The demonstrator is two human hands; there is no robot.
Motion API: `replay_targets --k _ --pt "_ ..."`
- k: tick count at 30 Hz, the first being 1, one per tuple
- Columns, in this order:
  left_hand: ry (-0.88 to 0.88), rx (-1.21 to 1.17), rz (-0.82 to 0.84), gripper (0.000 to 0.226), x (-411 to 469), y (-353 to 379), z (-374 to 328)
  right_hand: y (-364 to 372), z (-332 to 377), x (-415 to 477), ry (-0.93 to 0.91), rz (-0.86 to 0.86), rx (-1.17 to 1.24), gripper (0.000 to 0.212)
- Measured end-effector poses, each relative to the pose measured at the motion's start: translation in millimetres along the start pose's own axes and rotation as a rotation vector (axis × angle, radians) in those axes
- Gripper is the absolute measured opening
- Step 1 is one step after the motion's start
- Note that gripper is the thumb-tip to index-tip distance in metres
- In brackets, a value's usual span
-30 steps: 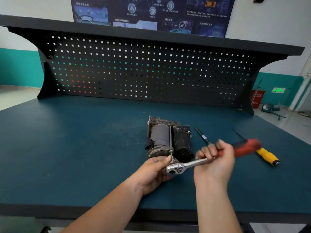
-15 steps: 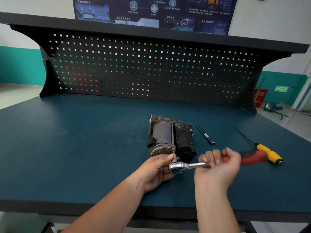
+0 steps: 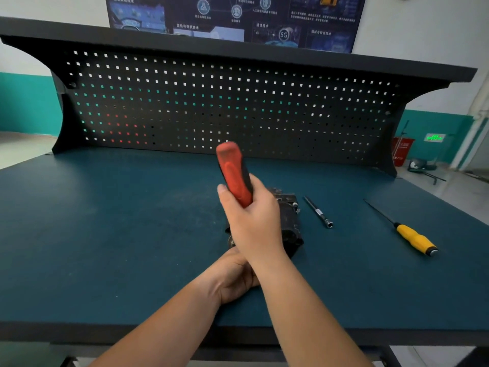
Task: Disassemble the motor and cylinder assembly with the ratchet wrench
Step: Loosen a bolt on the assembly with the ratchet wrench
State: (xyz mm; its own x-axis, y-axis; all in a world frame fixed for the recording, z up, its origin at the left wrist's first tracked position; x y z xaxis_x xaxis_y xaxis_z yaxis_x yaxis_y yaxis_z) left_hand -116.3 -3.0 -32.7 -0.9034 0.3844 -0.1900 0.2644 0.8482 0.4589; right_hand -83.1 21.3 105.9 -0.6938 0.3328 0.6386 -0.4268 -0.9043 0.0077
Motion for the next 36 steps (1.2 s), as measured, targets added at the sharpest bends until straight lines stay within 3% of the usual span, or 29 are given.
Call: replay_targets --k 3,7,12,18,24,27,32,34,36 --pt "0.015 0.016 -0.026 0.039 0 0 -1 -11 -4 6 0.085 -0.026 0.081 0.029" --pt "0.013 0.003 -0.097 0.028 2 -5 1 -35 -5 19 0.197 -0.054 0.265 0.016" --pt "0.024 -0.007 -0.096 0.021 0 -2 -1 -67 -5 29 0.317 -0.176 0.658 0.010" --pt "0.018 -0.007 -0.072 0.020 -3 0 -3 -109 -47 10 0.505 -0.492 0.948 0.021" --pt "0.025 -0.029 -0.084 0.019 -3 -1 -3 -132 -107 -39 0.665 -0.904 1.243 0.013" --pt "0.020 -0.037 -0.079 0.019 -3 -1 -3 -131 -120 -50 0.704 -1.015 1.280 0.013" --pt "-0.003 -0.015 -0.085 0.018 -3 -1 -1 -131 -91 -23 0.591 -0.871 1.156 0.017" --pt "0.010 -0.003 -0.084 0.017 -3 0 -1 -124 -67 -5 0.500 -0.748 1.067 0.028" --pt "0.016 -0.007 -0.073 0.016 -2 1 0 -107 -38 11 0.385 -0.582 0.952 0.027"
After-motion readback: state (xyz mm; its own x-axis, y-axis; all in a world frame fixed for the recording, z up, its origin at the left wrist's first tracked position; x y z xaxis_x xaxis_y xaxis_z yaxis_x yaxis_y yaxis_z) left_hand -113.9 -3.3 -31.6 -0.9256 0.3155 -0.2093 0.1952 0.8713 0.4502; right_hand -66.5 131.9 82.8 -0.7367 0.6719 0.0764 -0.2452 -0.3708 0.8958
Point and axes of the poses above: each hand's wrist, its own x-axis towards the middle knuckle, its own y-axis out of the palm, z = x × y, the point moved 7 cm from there along x, towards the middle knuckle, and after that the axes turned 12 degrees about -z, right-handed, at the moved point
